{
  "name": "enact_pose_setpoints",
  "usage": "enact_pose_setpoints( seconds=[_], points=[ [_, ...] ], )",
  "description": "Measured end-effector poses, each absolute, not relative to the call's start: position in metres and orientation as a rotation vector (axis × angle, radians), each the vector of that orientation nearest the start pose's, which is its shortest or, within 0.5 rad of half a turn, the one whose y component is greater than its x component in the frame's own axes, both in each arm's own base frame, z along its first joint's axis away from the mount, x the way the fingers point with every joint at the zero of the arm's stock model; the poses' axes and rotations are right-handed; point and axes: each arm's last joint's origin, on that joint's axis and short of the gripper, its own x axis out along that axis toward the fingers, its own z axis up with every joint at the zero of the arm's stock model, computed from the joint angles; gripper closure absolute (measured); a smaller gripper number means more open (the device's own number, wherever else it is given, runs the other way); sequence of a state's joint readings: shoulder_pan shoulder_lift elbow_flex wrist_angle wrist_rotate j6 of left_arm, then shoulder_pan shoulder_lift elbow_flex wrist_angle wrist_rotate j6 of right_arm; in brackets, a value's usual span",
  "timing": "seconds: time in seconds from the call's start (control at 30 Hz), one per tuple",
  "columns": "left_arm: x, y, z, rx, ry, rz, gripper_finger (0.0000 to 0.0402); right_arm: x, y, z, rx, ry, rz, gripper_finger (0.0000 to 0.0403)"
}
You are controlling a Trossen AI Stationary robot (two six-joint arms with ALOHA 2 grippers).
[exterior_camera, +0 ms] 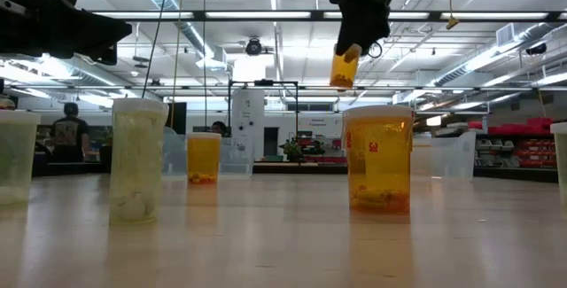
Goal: Pick and place medicine bottles into bin by pill shape (circle, oval)
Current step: Put the big orange pill bottle into the right transparent bin
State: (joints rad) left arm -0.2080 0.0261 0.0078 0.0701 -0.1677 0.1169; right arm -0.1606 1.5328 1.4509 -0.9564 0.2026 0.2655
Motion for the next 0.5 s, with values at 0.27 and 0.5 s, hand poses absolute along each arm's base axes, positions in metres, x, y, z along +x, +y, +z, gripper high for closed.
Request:
enact_pose_setpoints(
  seconds=[0.27,0.5],
  points=[
    [0.097,-0.016,0.171,0.107,-0.053,-0.037,0.0343,0.291,-0.066,0.320,0.251,1.081,-0.540,0.0175],
    [0.097,-0.016,0.171,0.107,-0.053,-0.037,0.0342,0.283,-0.075,0.320,0.271,1.127,-0.580,0.0175]
  ],
)
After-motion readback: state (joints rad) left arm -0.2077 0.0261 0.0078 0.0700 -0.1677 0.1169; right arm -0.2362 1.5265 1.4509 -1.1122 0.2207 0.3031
